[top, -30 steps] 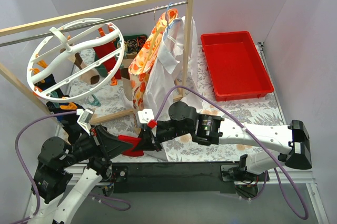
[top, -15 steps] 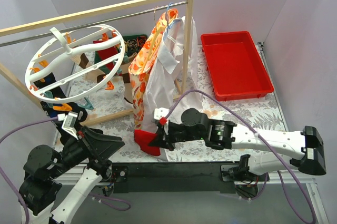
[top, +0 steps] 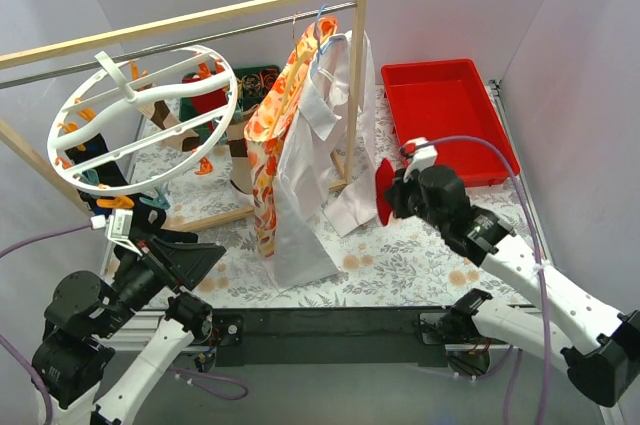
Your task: Remove the socks clipped to the hanger
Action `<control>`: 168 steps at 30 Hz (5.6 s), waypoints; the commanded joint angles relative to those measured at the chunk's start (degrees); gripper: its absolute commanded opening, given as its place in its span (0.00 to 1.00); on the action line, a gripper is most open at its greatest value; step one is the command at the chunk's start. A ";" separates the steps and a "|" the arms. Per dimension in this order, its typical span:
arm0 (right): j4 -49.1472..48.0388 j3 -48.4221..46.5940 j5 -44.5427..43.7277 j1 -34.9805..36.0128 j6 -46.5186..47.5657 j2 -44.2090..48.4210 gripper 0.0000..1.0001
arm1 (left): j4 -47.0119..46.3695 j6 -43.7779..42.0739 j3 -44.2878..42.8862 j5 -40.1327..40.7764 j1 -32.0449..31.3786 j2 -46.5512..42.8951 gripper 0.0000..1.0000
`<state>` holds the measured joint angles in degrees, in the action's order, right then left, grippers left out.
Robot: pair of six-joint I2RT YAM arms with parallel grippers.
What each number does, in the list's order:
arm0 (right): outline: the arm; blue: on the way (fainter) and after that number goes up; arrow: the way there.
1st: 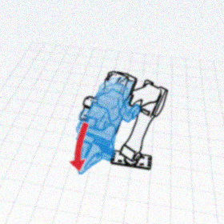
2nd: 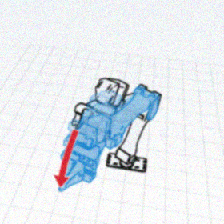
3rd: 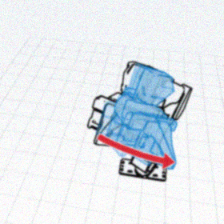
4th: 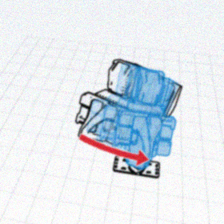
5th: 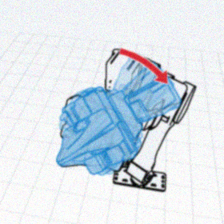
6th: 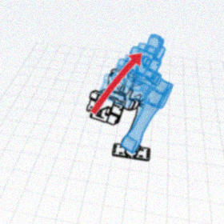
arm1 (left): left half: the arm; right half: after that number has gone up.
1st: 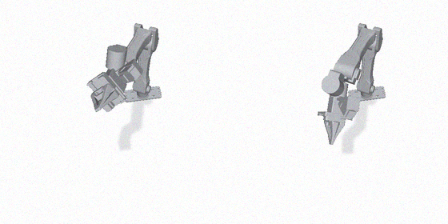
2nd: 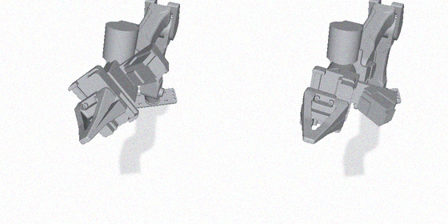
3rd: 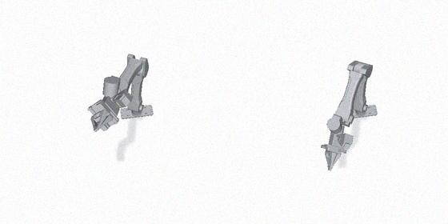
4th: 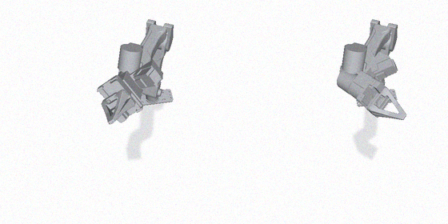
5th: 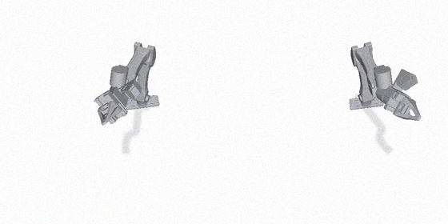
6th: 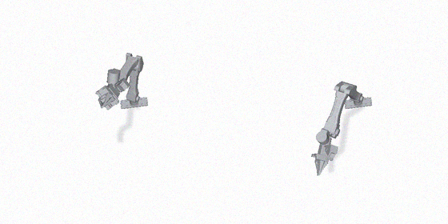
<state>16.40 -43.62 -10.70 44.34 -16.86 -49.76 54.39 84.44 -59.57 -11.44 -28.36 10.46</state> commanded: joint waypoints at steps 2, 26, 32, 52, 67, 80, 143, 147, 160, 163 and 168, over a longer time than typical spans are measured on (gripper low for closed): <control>3.11 -8.32 -0.64 -18.65 -0.54 -6.64 0.01 | 0.01 -2.35 -4.41 4.93 -0.12 1.50 0.44; 8.37 -31.36 -9.96 -29.50 4.91 -38.34 0.98 | 12.49 -2.70 -25.58 19.16 -0.03 4.83 0.39; 9.87 -28.28 -10.57 -22.37 5.17 -27.35 0.98 | 13.37 -4.29 -29.99 20.32 -0.29 7.12 0.37; 12.96 -26.18 10.24 24.64 11.24 -2.54 0.98 | 9.68 -4.99 -26.82 22.52 -0.29 6.77 0.36; -15.43 -42.22 -7.13 45.49 10.72 -38.01 0.98 | 11.52 -1.13 -33.14 23.13 -0.47 5.19 0.36; -21.50 -66.06 -17.51 45.93 8.25 -67.12 0.98 | 17.59 0.28 -37.11 23.13 -0.73 5.63 0.34; -61.14 -40.45 -0.74 45.05 17.30 -61.97 0.01 | 21.29 5.73 -36.06 27.52 -0.82 1.58 0.25; -59.74 -32.07 6.12 44.96 15.63 -52.14 0.01 | 19.09 6.61 -32.46 28.49 -0.82 0.44 0.24; -48.31 -20.72 26.94 37.50 9.40 -36.73 0.01 | 5.74 6.00 -19.10 24.46 -0.73 1.32 0.36; -45.07 -21.24 32.22 36.53 9.91 -35.41 0.01 | 5.46 6.61 -17.17 24.88 -0.73 1.06 0.45; -42.25 -21.25 40.22 35.21 10.01 -34.00 0.01 | 3.71 6.79 -14.61 26.73 -0.73 0.79 0.46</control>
<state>-27.16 -64.23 19.81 79.99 -6.00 -86.72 60.60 91.35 -75.88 14.09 -28.99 9.28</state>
